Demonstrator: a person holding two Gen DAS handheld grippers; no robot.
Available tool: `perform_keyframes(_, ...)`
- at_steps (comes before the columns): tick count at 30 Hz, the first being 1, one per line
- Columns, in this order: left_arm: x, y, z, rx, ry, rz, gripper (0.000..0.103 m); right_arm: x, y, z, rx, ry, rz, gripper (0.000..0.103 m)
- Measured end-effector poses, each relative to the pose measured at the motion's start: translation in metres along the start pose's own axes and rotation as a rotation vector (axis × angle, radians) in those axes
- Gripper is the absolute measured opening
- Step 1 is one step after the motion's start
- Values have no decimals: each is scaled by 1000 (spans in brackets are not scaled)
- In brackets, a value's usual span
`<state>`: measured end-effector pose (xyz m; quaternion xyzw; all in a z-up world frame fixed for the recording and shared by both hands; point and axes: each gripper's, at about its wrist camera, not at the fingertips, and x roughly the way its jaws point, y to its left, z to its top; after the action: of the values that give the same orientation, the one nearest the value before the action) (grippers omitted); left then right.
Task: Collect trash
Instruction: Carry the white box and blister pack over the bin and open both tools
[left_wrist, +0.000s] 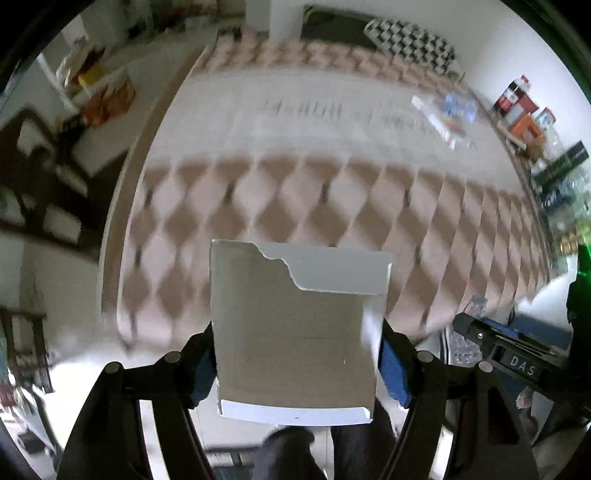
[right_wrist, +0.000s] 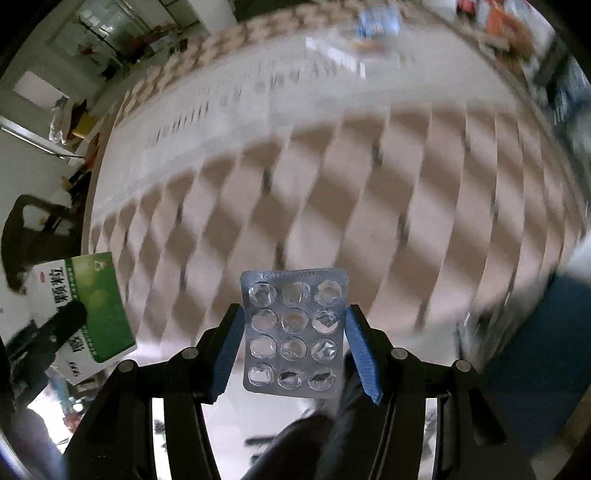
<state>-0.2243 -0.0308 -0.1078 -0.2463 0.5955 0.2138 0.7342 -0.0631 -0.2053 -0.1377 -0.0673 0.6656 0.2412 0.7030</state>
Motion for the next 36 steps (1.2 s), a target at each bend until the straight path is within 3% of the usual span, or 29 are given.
perform_keyframes(5, 40, 31, -77, -76, 141, -27, 71, 35, -18, -95, 94, 120, 56, 58)
perform_keyframes(9, 112, 36, -120, -110, 264, -30, 71, 89, -39, -151, 143, 209, 57, 58)
perform_keyframes(14, 239, 38, -150, -154, 373, -68, 71, 194, -73, -190, 212, 306, 62, 58)
perform_keyframes(21, 401, 42, -167, -216, 524, -182, 74, 335, -119, -204, 268, 365, 48, 58)
perform_keyframes(25, 436, 46, -182, -251, 544, -227, 79, 394, -134, -211, 312, 385, 77, 58)
perform_keyframes(26, 440, 49, -185, -266, 543, -237, 92, 403, -134, -212, 318, 387, 85, 58)
perform_keyframes(28, 444, 56, -190, -290, 540, -249, 103, 423, -138, -216, 332, 393, 107, 58)
perform_keyframes(31, 438, 69, -197, -302, 520, -225, 103, 444, -136, -220, 342, 405, 144, 61)
perform_keyframes(35, 420, 80, -201, -313, 455, -151, 103, 457, -135, -222, 350, 396, 228, 100)
perform_keyframes(36, 415, 80, -202, -305, 428, -119, 103, 455, -135, -222, 346, 398, 236, 101)
